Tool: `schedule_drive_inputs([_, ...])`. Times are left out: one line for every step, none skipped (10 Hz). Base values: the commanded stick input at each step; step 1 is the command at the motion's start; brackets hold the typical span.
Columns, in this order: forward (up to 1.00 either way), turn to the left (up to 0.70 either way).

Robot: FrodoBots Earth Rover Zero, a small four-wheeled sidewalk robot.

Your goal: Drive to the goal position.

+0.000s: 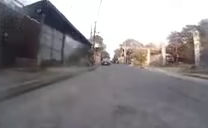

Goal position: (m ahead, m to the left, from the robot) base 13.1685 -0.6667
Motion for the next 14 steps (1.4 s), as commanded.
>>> schedule_drive_inputs([1.00,0.01])
schedule_drive_inputs([1.00,0.01])
schedule_drive_inputs([1.00,0.01])
schedule_drive_inputs([1.00,-0.24])
schedule_drive_inputs([1.00,-0.39])
schedule_drive_inputs([1.00,-0.39])
schedule_drive_inputs([1.00,-0.21])
schedule_drive_inputs([1.00,0.01])
schedule_drive_inputs([1.00,0.01])
schedule_drive_inputs([1.00,0.01])
schedule_drive_inputs([1.00,0.01])
schedule_drive_inputs([1.00,0.01])
schedule_drive_inputs([1.00,0.01])
schedule_drive_inputs([1.00,-0.13])
